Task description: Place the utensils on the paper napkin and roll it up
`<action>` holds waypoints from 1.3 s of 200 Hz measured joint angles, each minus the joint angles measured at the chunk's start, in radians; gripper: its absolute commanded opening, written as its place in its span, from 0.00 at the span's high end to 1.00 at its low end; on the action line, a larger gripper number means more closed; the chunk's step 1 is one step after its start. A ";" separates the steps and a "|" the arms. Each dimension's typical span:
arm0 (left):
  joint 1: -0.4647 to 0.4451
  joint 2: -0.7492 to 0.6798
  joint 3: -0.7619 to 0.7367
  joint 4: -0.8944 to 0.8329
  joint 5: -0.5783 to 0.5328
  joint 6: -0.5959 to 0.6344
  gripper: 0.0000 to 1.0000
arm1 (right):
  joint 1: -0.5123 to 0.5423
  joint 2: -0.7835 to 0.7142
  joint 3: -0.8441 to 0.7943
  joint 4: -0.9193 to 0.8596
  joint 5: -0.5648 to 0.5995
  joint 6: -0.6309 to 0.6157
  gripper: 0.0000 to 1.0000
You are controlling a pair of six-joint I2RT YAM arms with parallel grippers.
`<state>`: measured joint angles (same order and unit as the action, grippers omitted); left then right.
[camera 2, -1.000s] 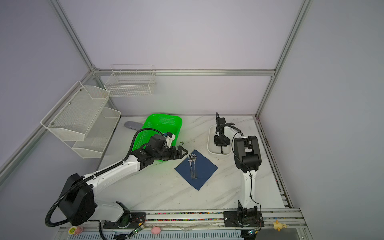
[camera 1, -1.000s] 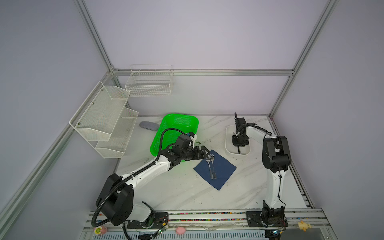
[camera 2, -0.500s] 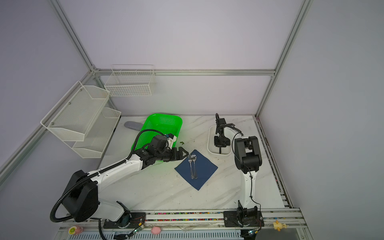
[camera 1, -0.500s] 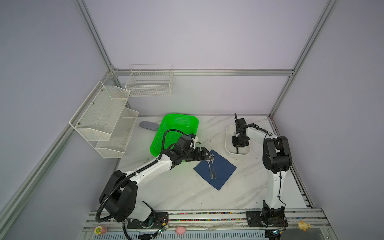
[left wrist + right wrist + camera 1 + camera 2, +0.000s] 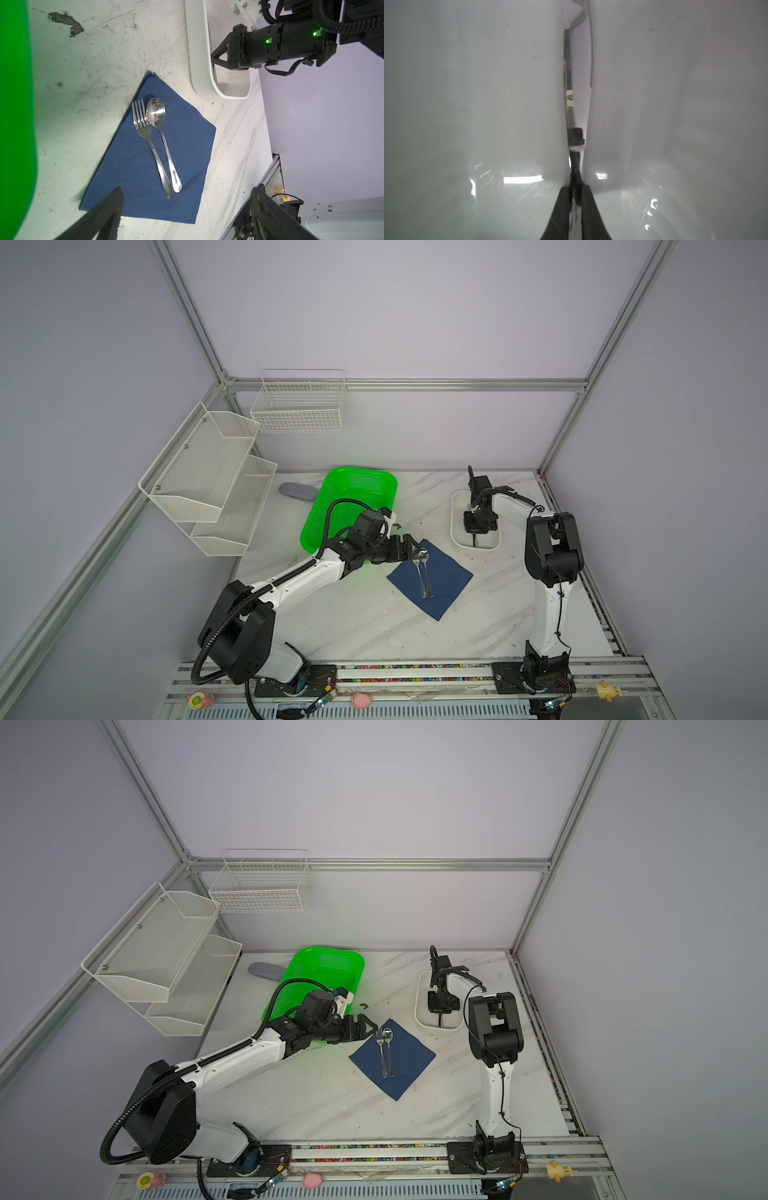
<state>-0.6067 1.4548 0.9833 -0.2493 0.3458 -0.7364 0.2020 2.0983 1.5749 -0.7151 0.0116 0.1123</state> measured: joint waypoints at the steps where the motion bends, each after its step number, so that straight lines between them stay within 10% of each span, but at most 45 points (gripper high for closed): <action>1: 0.000 0.000 0.000 0.000 0.000 0.000 0.06 | 0.000 -0.002 -0.001 0.000 0.000 0.000 0.88; 146: 0.000 0.000 0.000 -0.003 0.002 0.000 0.06 | -0.019 -0.005 -0.043 0.089 -0.077 0.048 0.76; 260: 0.000 0.000 0.000 -0.010 0.002 0.000 0.06 | -0.076 -0.023 -0.096 0.179 -0.231 0.058 0.95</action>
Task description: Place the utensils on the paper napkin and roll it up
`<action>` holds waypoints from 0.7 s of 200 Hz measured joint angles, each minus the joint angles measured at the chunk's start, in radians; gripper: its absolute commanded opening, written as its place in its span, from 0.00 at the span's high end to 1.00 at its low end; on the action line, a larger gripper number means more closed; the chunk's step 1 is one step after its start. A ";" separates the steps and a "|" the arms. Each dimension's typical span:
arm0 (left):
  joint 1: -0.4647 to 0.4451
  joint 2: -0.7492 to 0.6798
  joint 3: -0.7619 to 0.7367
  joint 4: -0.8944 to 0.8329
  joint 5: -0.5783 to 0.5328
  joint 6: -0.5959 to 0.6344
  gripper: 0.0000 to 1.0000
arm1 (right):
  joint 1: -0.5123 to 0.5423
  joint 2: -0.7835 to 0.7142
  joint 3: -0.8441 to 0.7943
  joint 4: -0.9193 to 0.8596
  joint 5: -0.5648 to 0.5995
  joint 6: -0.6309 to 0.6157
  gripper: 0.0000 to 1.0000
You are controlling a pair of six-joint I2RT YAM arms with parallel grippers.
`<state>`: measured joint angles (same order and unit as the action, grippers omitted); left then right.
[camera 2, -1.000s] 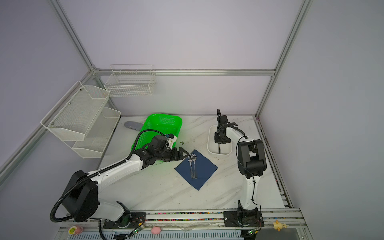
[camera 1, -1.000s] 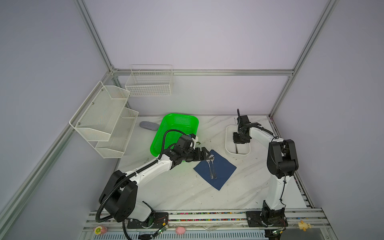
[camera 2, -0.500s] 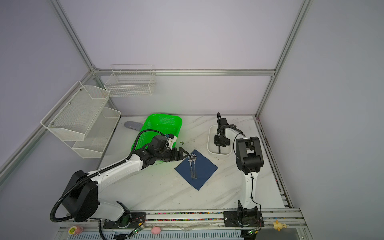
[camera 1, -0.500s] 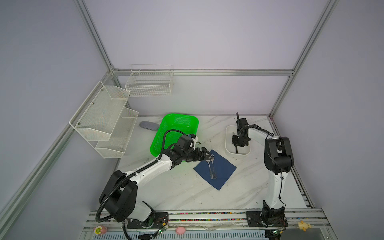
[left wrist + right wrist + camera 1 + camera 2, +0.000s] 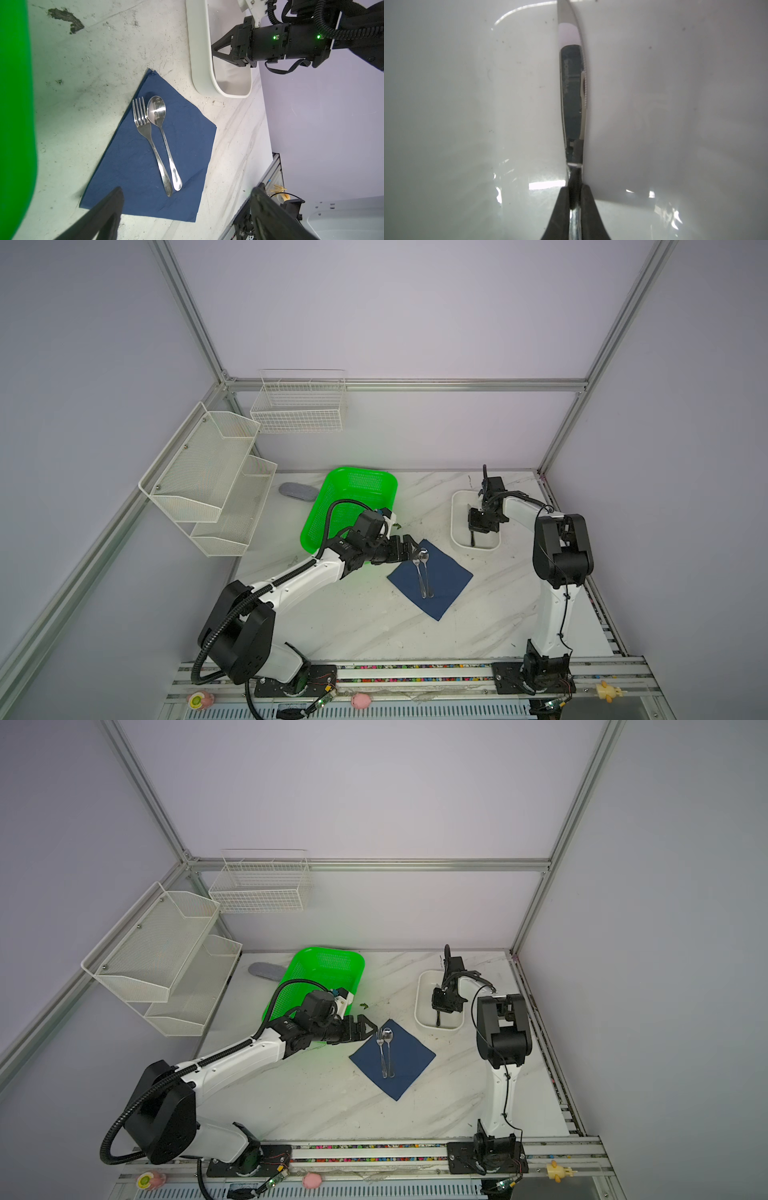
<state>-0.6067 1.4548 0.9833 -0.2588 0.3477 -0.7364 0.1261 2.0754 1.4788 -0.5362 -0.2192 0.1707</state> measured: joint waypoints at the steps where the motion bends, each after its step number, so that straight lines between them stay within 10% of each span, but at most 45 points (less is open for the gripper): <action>1: 0.000 0.000 0.000 0.000 0.000 0.000 0.06 | 0.000 -0.001 -0.002 0.002 -0.002 0.000 0.95; 140: 0.000 0.000 0.000 -0.012 0.000 0.000 0.06 | -0.026 -0.054 -0.128 0.160 -0.158 0.028 0.81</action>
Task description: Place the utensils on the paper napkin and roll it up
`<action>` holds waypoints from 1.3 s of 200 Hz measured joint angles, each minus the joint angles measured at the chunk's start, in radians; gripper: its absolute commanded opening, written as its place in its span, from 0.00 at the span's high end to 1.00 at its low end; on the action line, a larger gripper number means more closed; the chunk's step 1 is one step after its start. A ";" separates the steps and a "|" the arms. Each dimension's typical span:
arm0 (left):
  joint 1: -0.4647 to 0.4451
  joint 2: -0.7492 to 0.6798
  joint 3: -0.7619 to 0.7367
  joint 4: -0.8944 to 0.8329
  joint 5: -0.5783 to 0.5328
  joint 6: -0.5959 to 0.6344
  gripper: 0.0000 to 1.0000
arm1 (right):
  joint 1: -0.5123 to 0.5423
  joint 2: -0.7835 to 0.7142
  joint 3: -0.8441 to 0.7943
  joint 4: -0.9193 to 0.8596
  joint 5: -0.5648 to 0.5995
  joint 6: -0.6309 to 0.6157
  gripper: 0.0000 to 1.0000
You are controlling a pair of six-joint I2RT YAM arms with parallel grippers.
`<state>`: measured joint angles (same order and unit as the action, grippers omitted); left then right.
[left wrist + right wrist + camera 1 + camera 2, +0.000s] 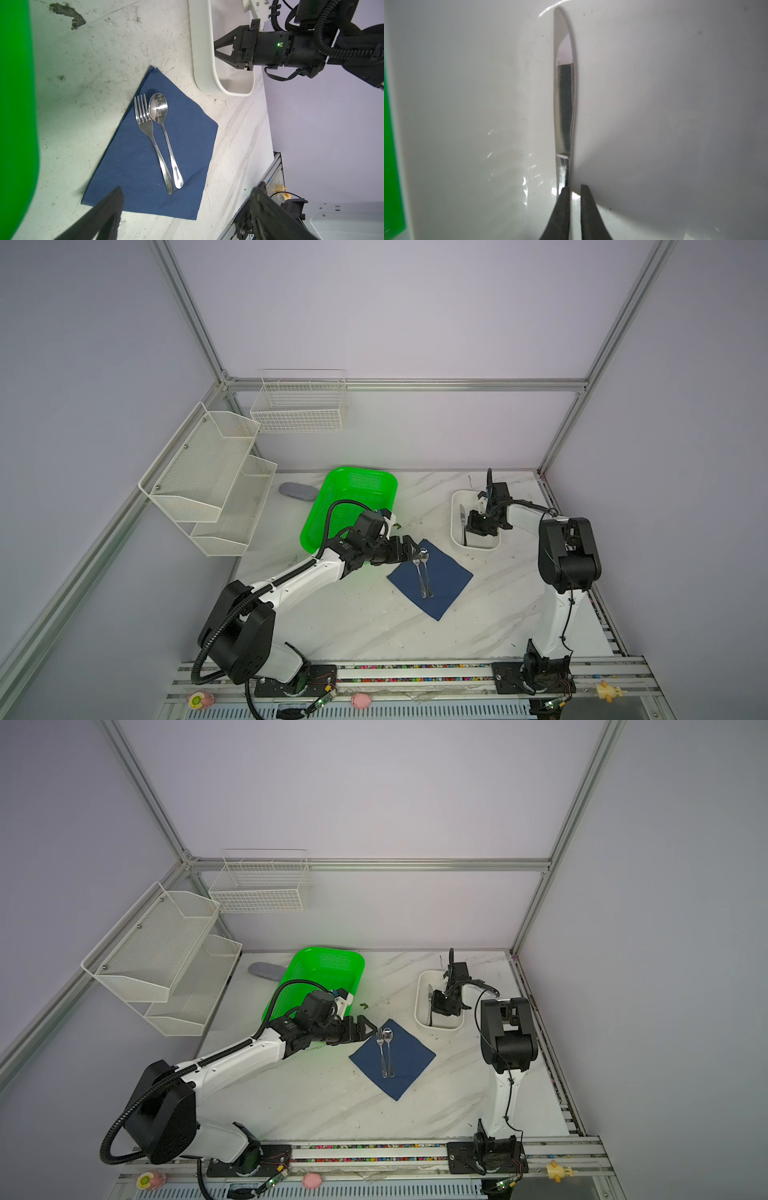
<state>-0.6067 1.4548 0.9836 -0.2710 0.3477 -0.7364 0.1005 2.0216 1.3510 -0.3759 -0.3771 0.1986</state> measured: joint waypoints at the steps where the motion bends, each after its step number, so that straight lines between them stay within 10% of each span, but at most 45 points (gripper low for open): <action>1: 0.000 0.000 0.000 0.000 0.000 0.000 0.06 | 0.000 0.000 0.000 0.000 0.000 -0.001 0.81; 102: 0.000 0.000 0.000 0.000 0.000 0.000 0.06 | 0.007 0.065 0.048 0.065 -0.053 0.052 0.87; 154: 0.000 0.000 0.000 0.000 0.000 0.000 0.06 | 0.065 0.077 0.095 0.060 0.140 0.055 0.93; 260: 0.000 0.000 0.000 -0.002 0.000 0.000 0.06 | 0.134 0.098 0.195 -0.133 0.230 0.019 0.72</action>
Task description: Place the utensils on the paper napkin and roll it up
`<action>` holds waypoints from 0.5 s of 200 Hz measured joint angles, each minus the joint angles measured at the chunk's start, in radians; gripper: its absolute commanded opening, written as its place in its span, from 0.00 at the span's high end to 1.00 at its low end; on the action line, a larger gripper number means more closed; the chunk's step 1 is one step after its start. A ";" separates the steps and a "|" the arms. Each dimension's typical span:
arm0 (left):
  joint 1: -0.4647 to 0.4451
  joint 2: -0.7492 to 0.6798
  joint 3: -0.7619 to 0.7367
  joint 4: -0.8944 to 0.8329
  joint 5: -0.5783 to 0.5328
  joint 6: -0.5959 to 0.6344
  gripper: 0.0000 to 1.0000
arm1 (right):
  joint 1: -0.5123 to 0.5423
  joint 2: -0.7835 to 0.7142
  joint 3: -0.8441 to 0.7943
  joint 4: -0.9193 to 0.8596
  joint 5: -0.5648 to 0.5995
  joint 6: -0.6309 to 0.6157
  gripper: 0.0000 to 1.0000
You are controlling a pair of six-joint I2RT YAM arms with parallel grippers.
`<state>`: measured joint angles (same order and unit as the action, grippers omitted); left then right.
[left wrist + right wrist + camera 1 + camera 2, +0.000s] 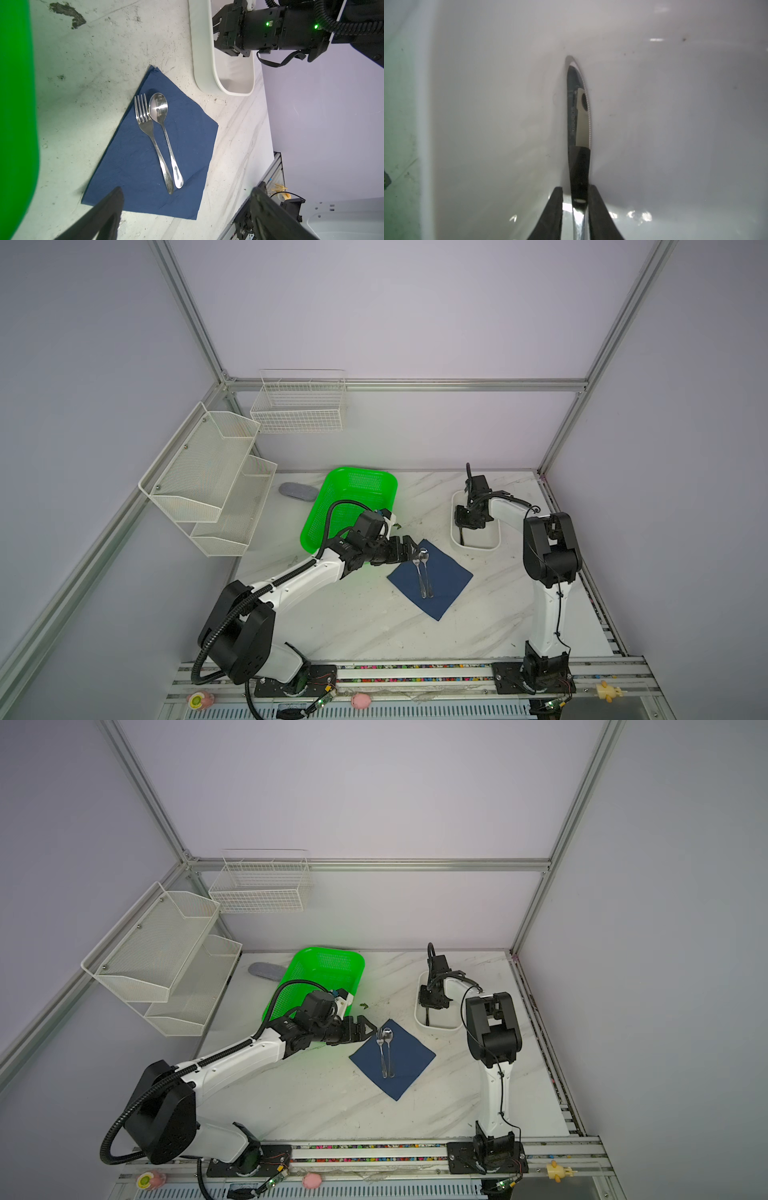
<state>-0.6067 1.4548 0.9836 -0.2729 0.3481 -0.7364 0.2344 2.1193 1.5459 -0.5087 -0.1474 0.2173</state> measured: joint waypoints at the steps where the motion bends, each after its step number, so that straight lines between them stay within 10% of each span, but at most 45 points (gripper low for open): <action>1: 0.000 0.000 0.000 0.000 0.000 0.000 0.06 | 0.001 0.000 0.001 -0.002 0.001 -0.001 0.72; 100: 0.000 0.000 0.000 -0.002 0.002 0.000 0.06 | 0.080 0.065 0.129 -0.226 0.187 -0.032 0.76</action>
<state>-0.6067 1.4548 0.9836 -0.2749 0.3500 -0.7361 0.3145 2.1841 1.6752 -0.7345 0.0395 0.1848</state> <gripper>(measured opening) 0.936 0.231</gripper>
